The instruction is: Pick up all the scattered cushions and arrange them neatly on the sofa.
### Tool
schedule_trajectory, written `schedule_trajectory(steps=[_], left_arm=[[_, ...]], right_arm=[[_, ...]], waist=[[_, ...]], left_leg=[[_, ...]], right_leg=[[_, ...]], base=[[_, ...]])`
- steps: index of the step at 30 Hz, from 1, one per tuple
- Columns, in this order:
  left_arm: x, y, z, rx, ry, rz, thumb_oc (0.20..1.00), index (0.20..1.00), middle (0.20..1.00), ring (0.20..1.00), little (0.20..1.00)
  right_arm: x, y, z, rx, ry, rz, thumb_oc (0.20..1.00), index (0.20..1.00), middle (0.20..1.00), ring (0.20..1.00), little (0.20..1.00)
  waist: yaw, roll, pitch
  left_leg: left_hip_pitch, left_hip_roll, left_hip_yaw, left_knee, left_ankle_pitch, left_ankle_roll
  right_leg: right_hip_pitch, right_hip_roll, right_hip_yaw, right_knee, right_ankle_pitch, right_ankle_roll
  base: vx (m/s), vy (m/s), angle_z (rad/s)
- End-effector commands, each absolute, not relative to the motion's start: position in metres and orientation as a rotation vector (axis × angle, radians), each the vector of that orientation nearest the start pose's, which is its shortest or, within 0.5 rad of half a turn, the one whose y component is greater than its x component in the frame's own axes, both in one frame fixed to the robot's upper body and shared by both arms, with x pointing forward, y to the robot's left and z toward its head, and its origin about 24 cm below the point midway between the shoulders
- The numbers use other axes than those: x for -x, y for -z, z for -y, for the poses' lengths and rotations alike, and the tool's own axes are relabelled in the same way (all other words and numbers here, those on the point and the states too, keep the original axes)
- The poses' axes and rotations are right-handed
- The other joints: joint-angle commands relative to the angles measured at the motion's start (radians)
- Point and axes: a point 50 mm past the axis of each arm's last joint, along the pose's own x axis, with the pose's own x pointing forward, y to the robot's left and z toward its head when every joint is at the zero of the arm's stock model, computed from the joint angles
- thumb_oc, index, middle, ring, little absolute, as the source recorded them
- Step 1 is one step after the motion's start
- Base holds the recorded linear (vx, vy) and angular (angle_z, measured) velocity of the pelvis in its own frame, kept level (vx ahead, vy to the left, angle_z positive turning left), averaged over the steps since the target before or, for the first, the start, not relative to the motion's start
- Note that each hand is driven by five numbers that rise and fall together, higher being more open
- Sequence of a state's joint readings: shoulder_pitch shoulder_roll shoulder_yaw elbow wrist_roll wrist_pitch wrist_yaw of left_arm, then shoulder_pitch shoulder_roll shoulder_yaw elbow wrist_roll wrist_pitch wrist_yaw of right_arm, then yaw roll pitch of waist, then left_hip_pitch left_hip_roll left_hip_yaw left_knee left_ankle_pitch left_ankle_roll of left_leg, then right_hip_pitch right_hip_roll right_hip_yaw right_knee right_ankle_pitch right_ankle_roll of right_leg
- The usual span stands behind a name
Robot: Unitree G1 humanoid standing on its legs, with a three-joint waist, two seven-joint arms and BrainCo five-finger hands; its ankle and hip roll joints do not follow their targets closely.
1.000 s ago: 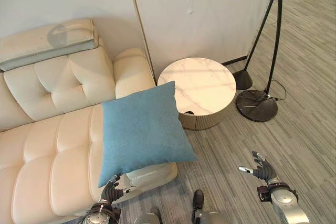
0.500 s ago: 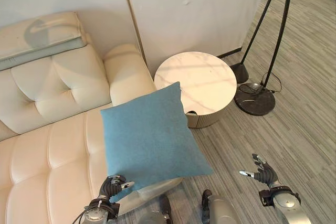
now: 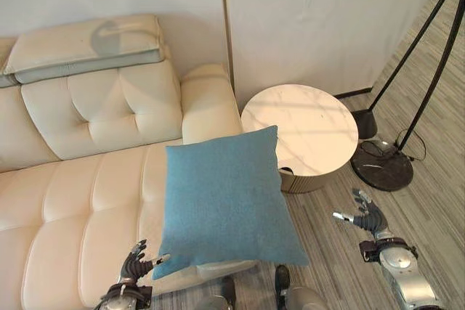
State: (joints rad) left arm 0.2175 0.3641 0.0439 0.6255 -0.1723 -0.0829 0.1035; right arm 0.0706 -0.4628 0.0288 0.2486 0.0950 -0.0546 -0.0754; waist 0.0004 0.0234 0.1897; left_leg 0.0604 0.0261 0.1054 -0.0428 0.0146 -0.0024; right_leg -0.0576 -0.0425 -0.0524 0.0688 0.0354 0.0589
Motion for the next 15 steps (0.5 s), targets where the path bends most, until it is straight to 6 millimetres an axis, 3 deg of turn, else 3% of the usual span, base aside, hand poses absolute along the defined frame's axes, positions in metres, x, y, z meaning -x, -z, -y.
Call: schedule_trajectory(steps=[1,3,4,6,7,8,9,12,13,15], left_arm=[[-0.163,0.060,-0.313,-0.257,-0.414,-0.544,1.000,1.000,1.000,1.000,1.000],[-0.184,0.050,-0.313,-0.266,-0.407,-0.489,1.000,1.000,1.000,1.000,1.000],[-0.184,0.050,-0.313,-0.266,-0.408,-0.488,1.000,1.000,1.000,1.000,1.000],[-0.229,0.027,-0.308,-0.300,-0.374,-0.384,1.000,1.000,1.000,1.000,1.000],[-0.230,0.026,-0.308,-0.300,-0.374,-0.383,1.000,1.000,1.000,1.000,1.000],[-0.243,0.019,-0.305,-0.309,-0.365,-0.355,1.000,1.000,1.000,1.000,1.000],[-0.269,0.006,-0.297,-0.323,-0.348,-0.310,1.000,1.000,1.000,1.000,1.000],[-0.288,-0.005,-0.297,-0.357,-0.350,-0.293,1.000,1.000,1.000,1.000,1.000],[-0.310,-0.019,-0.291,-0.374,-0.348,-0.274,1.000,1.000,1.000,1.000,1.000],[-0.318,-0.024,-0.290,-0.380,-0.353,-0.274,1.000,1.000,1.000,1.000,1.000]], right_arm=[[-0.243,-0.016,0.244,0.289,0.038,-0.158,1.000,1.000,1.000,1.000,1.000],[-0.255,-0.015,0.228,0.227,-0.008,-0.158,1.000,1.000,1.000,1.000,1.000],[-0.256,-0.015,0.228,0.226,-0.009,-0.157,1.000,1.000,1.000,1.000,1.000],[-0.284,-0.020,0.196,0.174,-0.095,-0.142,1.000,1.000,1.000,1.000,1.000],[-0.285,-0.020,0.196,0.173,-0.095,-0.141,1.000,1.000,1.000,1.000,1.000],[-0.293,-0.021,0.188,0.170,-0.110,-0.141,1.000,1.000,1.000,1.000,1.000],[-0.310,-0.025,0.166,0.157,-0.143,-0.137,1.000,1.000,1.000,1.000,1.000],[-0.326,-0.031,0.151,0.165,-0.163,-0.136,1.000,1.000,1.000,1.000,1.000],[-0.341,-0.038,0.131,0.213,-0.202,-0.131,1.000,1.000,1.000,1.000,1.000],[-0.346,-0.041,0.122,0.224,-0.217,-0.130,1.000,1.000,1.000,1.000,1.000]], waist=[[0.017,-0.053,-0.026],[0.022,-0.053,-0.008],[0.022,-0.054,-0.008],[0.026,-0.057,0.042],[0.026,-0.058,0.041],[0.026,-0.058,0.056],[0.026,-0.060,0.087],[0.024,-0.062,0.111],[0.020,-0.064,0.143],[0.018,-0.067,0.154]], left_leg=[[-0.034,-0.038,-0.022,0.046,-0.066,-0.015],[-0.053,-0.037,-0.022,0.041,-0.058,-0.018],[-0.054,-0.037,-0.022,0.041,-0.058,-0.018],[-0.145,-0.032,-0.018,0.043,-0.036,-0.021],[-0.148,-0.032,-0.018,0.045,-0.036,-0.021],[-0.185,-0.031,-0.018,0.051,-0.028,-0.023],[-0.252,-0.030,-0.013,0.067,-0.013,-0.026],[-0.307,-0.030,-0.007,0.085,-0.001,-0.030],[-0.346,-0.027,-0.007,0.093,0.011,-0.034],[-0.356,-0.027,-0.007,0.092,0.017,-0.035]], right_leg=[[0.015,-0.022,-0.007,-0.035,-0.028,0.049],[0.001,-0.023,-0.011,-0.041,-0.021,0.049],[0.000,-0.023,-0.011,-0.041,-0.021,0.049],[-0.086,-0.025,-0.007,-0.040,0.004,0.049],[-0.089,-0.025,-0.007,-0.039,0.004,0.049],[-0.126,-0.025,-0.004,-0.033,0.013,0.050],[-0.190,-0.024,0.003,-0.021,0.032,0.050],[-0.243,-0.025,0.012,-0.008,0.046,0.051],[-0.279,-0.027,0.020,-0.001,0.057,0.052],[-0.288,-0.028,0.023,-0.002,0.063,0.052]], base=[[-0.04,-0.009,0.10],[-0.07,-0.002,0.10],[-0.14,0.005,0.06],[-0.29,0.010,-0.01],[-0.28,0.017,-0.07],[-0.27,0.029,-0.04],[-0.32,0.048,0.00],[-0.15,0.037,-0.05],[-0.14,0.045,-0.07],[-0.07,0.024,-0.10]])
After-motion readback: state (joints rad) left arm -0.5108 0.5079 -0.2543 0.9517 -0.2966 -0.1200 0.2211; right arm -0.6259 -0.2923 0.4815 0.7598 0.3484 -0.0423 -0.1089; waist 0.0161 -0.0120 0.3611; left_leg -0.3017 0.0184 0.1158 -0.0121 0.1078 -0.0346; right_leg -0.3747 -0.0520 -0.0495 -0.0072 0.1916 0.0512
